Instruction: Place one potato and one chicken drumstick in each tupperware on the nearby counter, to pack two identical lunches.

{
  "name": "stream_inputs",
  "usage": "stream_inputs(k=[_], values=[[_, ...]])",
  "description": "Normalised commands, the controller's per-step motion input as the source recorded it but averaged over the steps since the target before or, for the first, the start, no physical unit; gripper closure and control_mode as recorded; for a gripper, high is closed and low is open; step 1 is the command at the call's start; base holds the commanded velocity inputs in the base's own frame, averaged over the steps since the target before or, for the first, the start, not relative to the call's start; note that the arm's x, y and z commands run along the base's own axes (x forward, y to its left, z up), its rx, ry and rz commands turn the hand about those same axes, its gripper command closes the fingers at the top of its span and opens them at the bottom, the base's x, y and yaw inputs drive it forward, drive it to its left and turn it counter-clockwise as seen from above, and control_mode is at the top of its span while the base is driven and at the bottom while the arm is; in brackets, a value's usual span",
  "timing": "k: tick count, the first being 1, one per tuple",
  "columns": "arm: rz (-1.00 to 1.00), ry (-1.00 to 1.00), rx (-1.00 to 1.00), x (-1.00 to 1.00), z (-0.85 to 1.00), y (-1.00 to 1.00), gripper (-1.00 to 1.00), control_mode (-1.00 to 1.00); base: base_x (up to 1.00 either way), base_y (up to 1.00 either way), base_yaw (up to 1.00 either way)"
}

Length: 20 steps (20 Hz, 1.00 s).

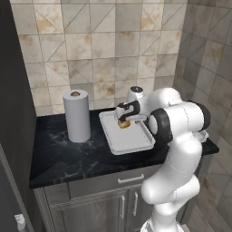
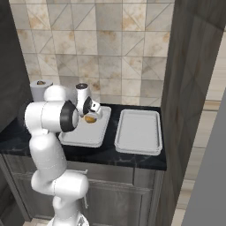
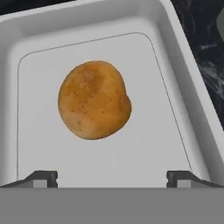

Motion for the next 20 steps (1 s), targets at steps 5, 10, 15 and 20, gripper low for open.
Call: stream_inputs(k=[5, 10, 15, 20], values=[[-0.05, 0.00, 0.01, -1.00, 0.70, -0.31, -1.00, -1.00, 0.00, 0.00, 0.00], [0.00, -0.06, 0.00, -1.00, 0.93, -0.30, -1.00, -1.00, 0.00, 0.00, 0.00], [0.07, -0.07, -0.02, -0.99, 0.82, -0.01, -1.00, -1.00, 0.00, 0.00, 0.00], [0.18, -0.07, -0.07, -1.00, 0.54, 0.00, -1.00, -1.00, 0.00, 0.00, 0.00]])
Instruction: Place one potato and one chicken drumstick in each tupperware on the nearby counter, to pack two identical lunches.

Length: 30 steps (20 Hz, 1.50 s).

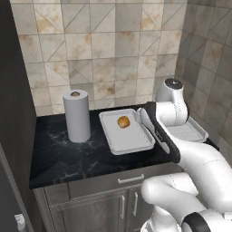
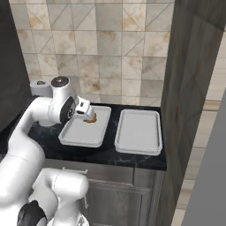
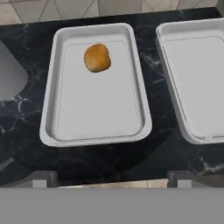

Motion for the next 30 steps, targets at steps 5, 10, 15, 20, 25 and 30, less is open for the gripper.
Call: stream_inputs(k=[5, 10, 15, 20, 25, 30], values=[[0.14, -0.04, -0.07, -1.00, 0.37, 0.00, -1.00, -1.00, 0.00, 0.00, 0.00], [0.02, 0.00, -0.02, -1.00, 0.05, 0.00, -1.00, -1.00, 0.00, 0.00, 0.00], [0.00, 0.00, 0.00, 0.00, 0.00, 0.00, -1.00, 1.00, -1.00, 0.00, 0.00], [0.00, 0.00, 0.00, 0.00, 0.00, 0.00, -1.00, 1.00, -1.00, 0.00, 0.00], [0.00, 0.00, 0.00, 0.00, 0.00, 0.00, -1.00, 1.00, -1.00, 0.00, 0.00], [0.00, 0.00, 0.00, 0.00, 0.00, 0.00, -1.00, 1.00, -0.97, 0.10, 0.00]])
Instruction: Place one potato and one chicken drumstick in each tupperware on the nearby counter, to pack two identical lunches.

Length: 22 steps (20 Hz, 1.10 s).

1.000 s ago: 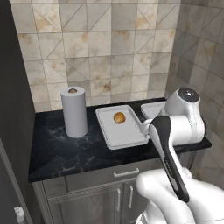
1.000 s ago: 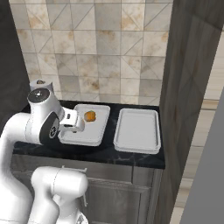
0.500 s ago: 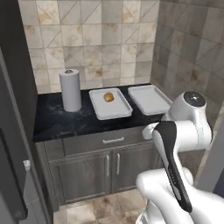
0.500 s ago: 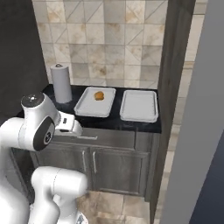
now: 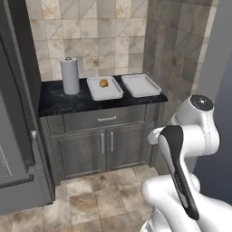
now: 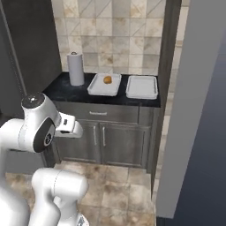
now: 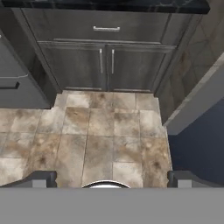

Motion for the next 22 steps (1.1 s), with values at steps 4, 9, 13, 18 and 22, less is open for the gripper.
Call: stream_inputs(k=[4, 9, 13, 18, 22], values=[[0.00, 0.00, 0.00, 0.00, 0.00, 0.00, -1.00, 1.00, -0.51, 0.61, 0.00], [0.00, 0.00, 0.00, 0.00, 0.00, 0.00, -1.00, 1.00, -0.40, 0.90, 0.00], [0.00, 0.00, 0.00, 0.00, 0.00, 0.00, -1.00, 1.00, -0.27, 1.00, 0.00], [0.00, 0.00, 0.00, 0.00, 0.00, 0.00, -1.00, 1.00, -0.01, 1.00, 0.00], [0.00, 0.00, 0.00, 0.00, 0.00, 0.00, -1.00, 1.00, 0.00, 1.00, 0.00]])
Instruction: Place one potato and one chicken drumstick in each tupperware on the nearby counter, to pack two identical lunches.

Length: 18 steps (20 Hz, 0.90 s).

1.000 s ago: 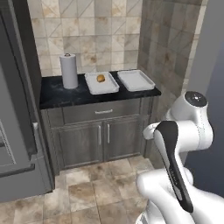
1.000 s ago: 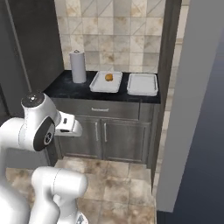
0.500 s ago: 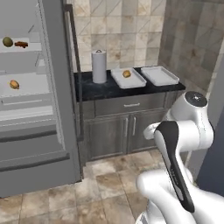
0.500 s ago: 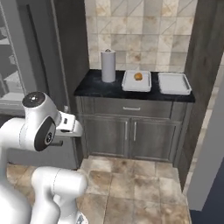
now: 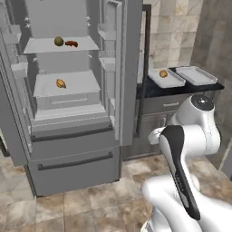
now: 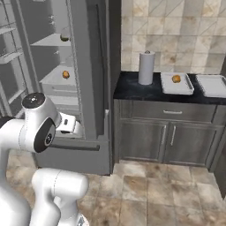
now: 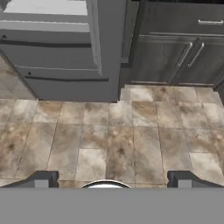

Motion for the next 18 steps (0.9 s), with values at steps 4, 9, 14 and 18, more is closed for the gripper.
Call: stream_inputs(k=[4, 9, 14, 18], values=[[0.00, 0.00, 0.00, 0.00, 0.00, 0.00, -1.00, 1.00, 0.01, 1.00, 0.00], [0.00, 0.00, 0.00, 0.00, 0.00, 0.00, -1.00, 1.00, 0.16, 0.93, 0.00], [0.00, 0.00, 0.00, 0.00, 0.00, 0.00, -1.00, 1.00, 0.27, 0.26, 0.00], [0.00, 0.00, 0.00, 0.00, 0.00, 0.00, -1.00, 1.00, 0.42, -0.35, -0.02]])
